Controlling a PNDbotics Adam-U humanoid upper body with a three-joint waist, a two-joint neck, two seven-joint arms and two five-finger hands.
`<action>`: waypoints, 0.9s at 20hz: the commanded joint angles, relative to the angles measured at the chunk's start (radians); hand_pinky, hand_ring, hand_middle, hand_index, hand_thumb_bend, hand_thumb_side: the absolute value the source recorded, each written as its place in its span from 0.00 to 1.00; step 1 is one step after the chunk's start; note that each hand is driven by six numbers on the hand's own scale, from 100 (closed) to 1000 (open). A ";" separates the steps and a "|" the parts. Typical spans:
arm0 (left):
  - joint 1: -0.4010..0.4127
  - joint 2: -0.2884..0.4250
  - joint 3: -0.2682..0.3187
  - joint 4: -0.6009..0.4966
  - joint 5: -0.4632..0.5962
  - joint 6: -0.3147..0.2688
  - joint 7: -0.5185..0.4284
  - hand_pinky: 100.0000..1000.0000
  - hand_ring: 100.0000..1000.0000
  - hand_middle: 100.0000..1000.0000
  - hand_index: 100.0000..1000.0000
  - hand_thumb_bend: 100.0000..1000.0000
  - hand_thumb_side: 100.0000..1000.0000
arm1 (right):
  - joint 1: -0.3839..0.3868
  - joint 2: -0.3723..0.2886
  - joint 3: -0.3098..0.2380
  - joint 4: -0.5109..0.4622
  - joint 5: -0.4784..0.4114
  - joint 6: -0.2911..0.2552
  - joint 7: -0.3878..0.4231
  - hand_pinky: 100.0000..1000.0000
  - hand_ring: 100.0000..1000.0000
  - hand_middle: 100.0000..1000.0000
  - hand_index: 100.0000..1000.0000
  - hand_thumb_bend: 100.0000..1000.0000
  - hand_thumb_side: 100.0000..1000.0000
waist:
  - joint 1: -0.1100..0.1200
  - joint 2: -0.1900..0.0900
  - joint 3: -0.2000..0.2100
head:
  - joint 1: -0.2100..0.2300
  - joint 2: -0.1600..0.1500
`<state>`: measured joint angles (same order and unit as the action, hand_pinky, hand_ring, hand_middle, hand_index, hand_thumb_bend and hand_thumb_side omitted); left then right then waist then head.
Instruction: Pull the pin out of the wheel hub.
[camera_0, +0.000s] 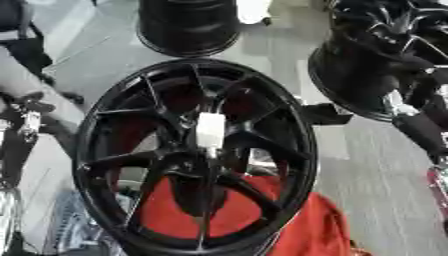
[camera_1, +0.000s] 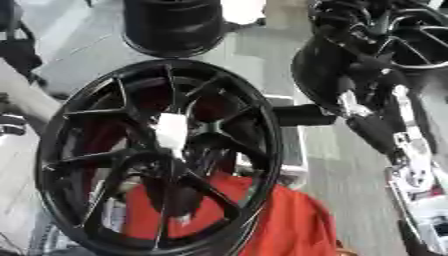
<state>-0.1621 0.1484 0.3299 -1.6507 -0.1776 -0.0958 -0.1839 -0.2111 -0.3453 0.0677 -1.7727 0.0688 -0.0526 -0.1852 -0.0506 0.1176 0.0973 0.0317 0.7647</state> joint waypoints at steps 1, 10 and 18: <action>-0.009 0.015 -0.001 -0.021 -0.001 0.001 -0.002 0.52 0.56 0.60 0.82 0.00 0.69 | -0.017 -0.026 -0.005 -0.026 0.005 0.002 0.002 0.63 0.60 0.76 0.86 0.10 0.34 | 0.003 -0.010 0.000 | 0.001 0.005; -0.004 0.018 -0.006 -0.019 -0.003 0.000 -0.007 0.52 0.56 0.60 0.82 0.00 0.69 | -0.126 -0.158 0.059 -0.074 0.024 0.030 0.086 0.64 0.61 0.77 0.88 0.09 0.32 | 0.000 -0.015 0.009 | -0.006 0.005; -0.002 0.021 -0.017 -0.016 -0.007 -0.003 -0.019 0.52 0.56 0.60 0.82 0.00 0.69 | -0.339 -0.355 0.249 -0.171 0.019 0.061 0.223 0.68 0.67 0.79 0.91 0.12 0.31 | -0.010 -0.021 0.029 | -0.024 0.005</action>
<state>-0.1579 0.1485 0.3172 -1.6508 -0.1790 -0.0963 -0.1980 -0.5309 -0.6461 0.2962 -1.9111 0.0854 0.0073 0.0169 -0.0636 0.1095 0.1285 0.0124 0.7648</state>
